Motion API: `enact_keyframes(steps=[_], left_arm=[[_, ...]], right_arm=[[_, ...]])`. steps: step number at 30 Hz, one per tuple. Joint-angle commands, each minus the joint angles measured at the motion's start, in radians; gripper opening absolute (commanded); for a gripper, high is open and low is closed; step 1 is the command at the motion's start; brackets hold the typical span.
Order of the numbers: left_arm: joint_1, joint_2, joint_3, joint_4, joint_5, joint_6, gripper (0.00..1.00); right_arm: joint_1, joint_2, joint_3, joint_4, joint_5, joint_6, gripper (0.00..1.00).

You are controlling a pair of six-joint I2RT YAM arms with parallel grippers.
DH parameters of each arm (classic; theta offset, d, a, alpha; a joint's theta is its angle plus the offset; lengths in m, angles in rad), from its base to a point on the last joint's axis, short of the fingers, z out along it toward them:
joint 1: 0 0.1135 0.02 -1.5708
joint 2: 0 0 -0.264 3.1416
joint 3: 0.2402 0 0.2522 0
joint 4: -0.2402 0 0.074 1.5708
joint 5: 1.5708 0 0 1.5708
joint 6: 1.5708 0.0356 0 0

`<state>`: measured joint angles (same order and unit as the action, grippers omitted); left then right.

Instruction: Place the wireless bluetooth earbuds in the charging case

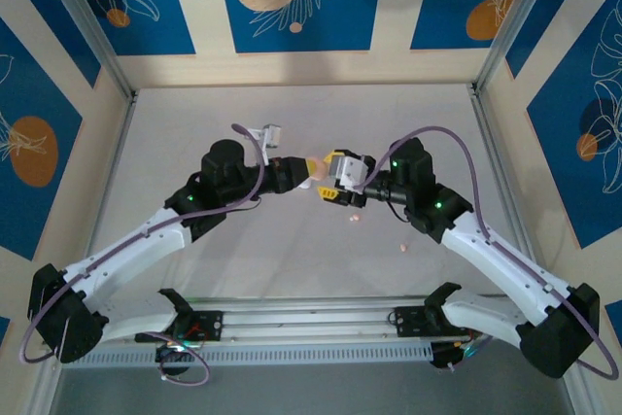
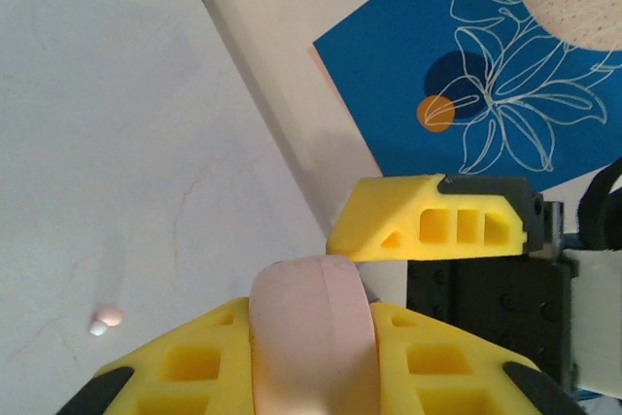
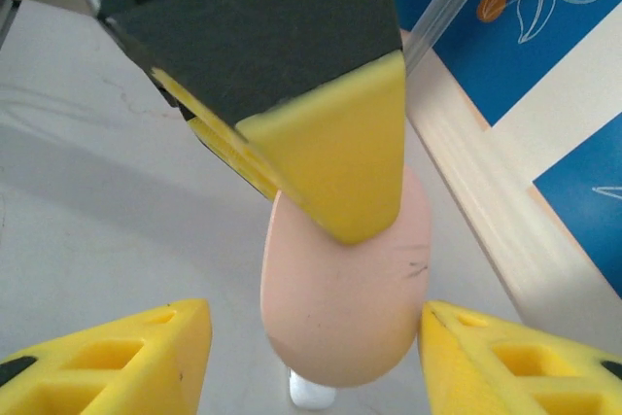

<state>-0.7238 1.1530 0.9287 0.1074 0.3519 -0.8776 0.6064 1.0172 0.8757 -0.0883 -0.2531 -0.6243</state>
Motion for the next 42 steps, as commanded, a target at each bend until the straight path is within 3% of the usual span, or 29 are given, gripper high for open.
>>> enact_keyframes(steps=[1, 16, 22, 27, 42], left_arm=[[0.005, -0.015, -0.010, 0.116, 0.033, -0.090, 0.17], [0.004, -0.010, -0.010, 0.155, 0.077, -0.115, 0.17], [0.005, -0.018, -0.014, 0.151, 0.072, -0.107, 0.17], [0.004, -0.019, -0.011, 0.141, 0.068, -0.099, 0.17], [0.004, -0.019, -0.014, 0.144, 0.062, -0.108, 0.17]], right_arm=[[-0.045, -0.013, -0.025, 0.073, -0.138, 0.015, 0.59], [-0.104, 0.056, 0.000, 0.175, -0.260, 0.133, 0.52], [-0.118, 0.065, 0.009, 0.199, -0.301, 0.178, 0.44], [-0.126, 0.060, 0.010, 0.193, -0.314, 0.200, 0.51], [-0.129, 0.050, -0.008, 0.232, -0.285, 0.208, 0.53]])
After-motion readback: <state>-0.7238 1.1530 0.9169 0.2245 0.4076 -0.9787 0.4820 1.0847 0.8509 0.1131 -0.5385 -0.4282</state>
